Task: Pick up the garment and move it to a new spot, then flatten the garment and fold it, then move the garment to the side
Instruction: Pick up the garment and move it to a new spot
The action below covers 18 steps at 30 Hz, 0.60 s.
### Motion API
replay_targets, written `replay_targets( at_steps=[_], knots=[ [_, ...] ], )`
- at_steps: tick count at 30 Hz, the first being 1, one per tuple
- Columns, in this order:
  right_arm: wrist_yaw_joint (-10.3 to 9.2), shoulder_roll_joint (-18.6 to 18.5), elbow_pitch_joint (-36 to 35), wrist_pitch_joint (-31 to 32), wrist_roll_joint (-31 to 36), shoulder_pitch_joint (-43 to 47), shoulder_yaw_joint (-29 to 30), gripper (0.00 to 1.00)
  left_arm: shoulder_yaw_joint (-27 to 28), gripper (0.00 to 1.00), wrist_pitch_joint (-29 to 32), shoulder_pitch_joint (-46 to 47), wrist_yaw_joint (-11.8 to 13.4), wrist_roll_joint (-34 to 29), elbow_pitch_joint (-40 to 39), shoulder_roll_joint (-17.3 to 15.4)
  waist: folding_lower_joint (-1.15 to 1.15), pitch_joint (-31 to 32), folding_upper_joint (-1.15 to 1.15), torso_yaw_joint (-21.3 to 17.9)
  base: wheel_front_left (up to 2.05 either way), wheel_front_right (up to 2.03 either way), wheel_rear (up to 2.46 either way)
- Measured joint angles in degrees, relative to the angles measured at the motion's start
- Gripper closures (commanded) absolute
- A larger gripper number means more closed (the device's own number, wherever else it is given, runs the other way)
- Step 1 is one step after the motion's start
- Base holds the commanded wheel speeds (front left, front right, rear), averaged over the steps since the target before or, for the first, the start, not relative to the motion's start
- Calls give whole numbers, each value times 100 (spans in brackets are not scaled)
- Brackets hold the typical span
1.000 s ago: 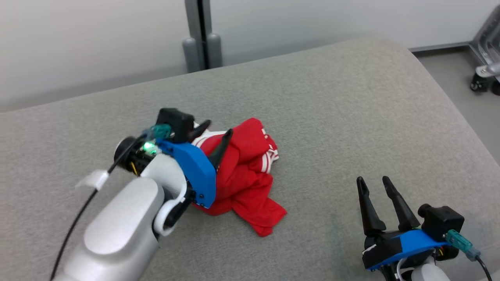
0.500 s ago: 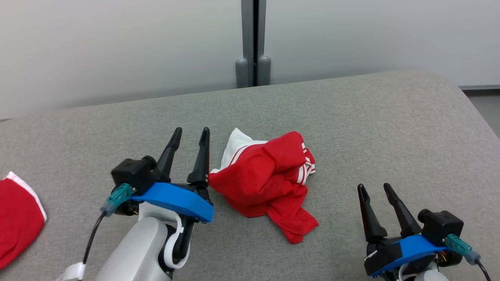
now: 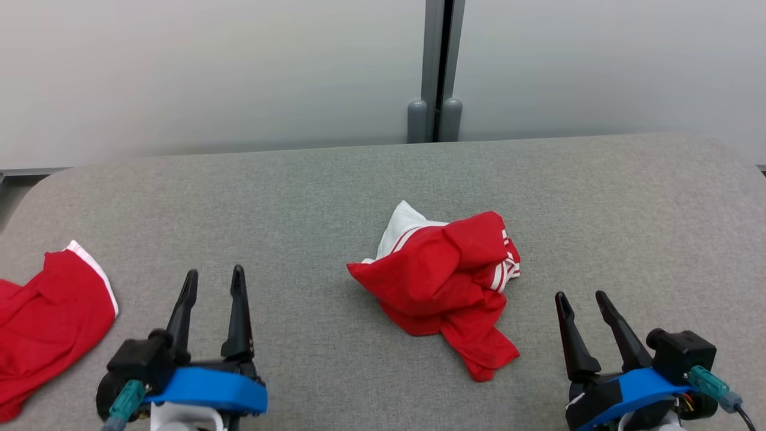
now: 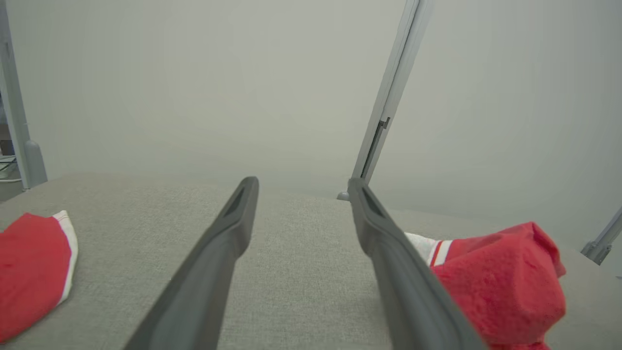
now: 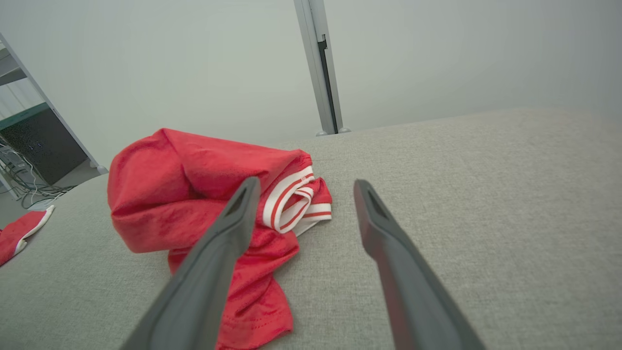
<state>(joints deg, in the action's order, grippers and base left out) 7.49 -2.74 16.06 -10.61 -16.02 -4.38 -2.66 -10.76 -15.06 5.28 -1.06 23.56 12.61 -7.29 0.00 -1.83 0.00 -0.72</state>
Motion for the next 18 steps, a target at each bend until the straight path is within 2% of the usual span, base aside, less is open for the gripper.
replay_targets(
  at_steps=[7, 18],
  knots=[
    [0, -1, -11, 104, 81, 114, 137, 0, 312, 0, -1, -464, 63, -492, 68, -167, 0, 113, 0, 89, 0, 0, 0],
    [0, -1, -79, 359, 189, 258, 390, 0, 470, 0, 190, -869, 145, -534, 214, -415, 0, 243, 0, 164, 0, 0, 0]
  ],
)
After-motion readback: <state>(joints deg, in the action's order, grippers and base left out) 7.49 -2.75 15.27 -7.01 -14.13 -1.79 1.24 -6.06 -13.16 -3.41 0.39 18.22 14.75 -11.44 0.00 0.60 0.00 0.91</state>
